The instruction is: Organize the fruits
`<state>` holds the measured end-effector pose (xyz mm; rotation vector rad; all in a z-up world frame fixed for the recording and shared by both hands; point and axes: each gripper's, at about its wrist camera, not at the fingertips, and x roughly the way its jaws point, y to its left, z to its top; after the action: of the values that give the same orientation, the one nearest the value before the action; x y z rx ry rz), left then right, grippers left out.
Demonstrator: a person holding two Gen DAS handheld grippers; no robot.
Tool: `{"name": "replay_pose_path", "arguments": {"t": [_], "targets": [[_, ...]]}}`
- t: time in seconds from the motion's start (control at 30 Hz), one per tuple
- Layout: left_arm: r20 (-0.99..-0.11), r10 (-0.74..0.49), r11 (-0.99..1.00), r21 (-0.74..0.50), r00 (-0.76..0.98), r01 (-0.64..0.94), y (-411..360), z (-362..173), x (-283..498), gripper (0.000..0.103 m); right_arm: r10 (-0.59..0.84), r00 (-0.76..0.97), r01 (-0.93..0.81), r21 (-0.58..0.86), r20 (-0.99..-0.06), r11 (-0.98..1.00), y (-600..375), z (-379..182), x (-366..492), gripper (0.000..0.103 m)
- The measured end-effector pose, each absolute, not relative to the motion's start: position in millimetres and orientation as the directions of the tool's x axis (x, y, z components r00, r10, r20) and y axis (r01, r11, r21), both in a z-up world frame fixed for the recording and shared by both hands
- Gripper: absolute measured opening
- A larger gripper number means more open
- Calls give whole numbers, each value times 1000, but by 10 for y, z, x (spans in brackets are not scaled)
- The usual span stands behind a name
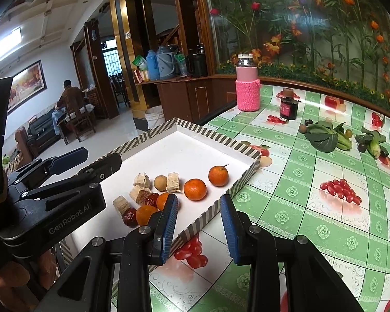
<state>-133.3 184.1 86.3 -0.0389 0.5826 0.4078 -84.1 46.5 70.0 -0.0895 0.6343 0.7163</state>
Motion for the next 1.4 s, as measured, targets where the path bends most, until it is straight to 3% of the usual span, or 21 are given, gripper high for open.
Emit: {"name": "replay_pose_path", "arguments": {"t": [1.4], "targets": [[-528,386,914,111,756,-390,1712,857,-1332,57,579,571,-624,151,-582,767,356,633,-850,33]]}}
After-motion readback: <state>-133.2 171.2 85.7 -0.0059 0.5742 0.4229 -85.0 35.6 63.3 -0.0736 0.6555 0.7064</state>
